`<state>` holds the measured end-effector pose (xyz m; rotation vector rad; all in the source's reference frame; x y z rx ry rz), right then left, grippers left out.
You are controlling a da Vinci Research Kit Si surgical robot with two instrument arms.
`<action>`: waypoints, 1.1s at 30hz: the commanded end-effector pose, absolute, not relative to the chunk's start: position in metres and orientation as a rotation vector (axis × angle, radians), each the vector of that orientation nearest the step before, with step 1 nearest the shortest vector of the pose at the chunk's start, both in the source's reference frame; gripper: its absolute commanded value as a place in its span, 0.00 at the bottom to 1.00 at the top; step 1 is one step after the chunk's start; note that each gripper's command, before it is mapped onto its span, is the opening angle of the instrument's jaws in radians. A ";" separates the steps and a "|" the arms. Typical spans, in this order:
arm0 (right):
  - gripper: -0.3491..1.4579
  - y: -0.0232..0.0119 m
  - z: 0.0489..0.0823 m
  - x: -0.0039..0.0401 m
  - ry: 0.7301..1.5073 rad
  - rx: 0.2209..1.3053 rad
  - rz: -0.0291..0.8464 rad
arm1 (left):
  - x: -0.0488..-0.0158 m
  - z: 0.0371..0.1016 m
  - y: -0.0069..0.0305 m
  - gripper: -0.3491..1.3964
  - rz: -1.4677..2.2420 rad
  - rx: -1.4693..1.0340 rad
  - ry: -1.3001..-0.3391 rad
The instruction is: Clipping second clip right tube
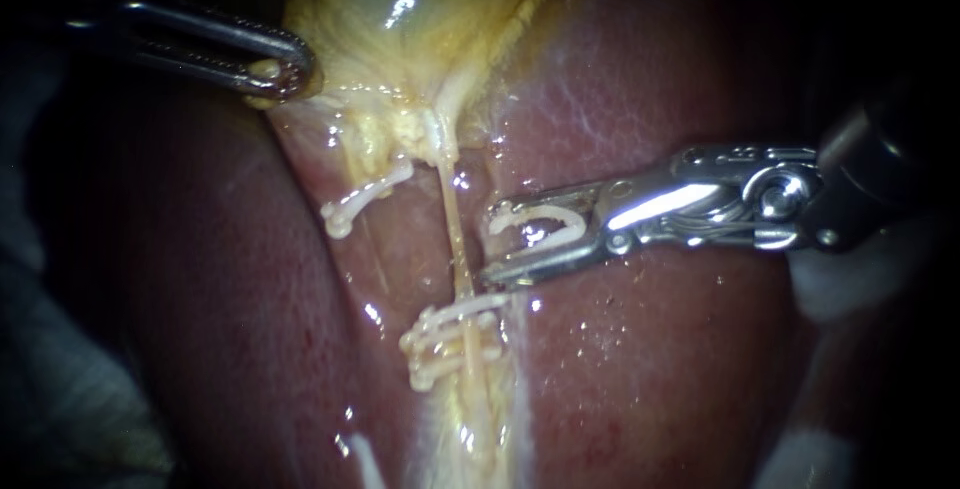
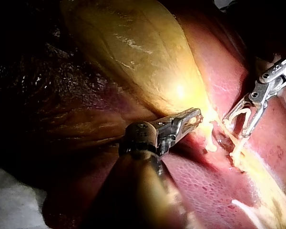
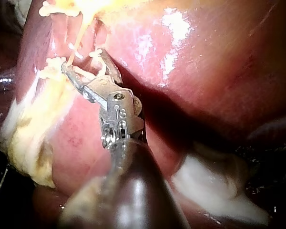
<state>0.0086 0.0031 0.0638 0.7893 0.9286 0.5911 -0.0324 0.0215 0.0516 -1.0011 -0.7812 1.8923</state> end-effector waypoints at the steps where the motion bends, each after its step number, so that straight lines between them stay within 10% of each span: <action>1: 0.47 0.0030 0.0639 0.0089 0.929 0.798 0.591 | -0.0324 0.0516 0.0215 0.00 1.893 -1.001 -0.780; 33: 0.45 0.0000 0.0616 0.0138 1.106 1.053 0.584 | -0.0327 0.0517 0.0214 0.00 1.893 -1.001 -0.781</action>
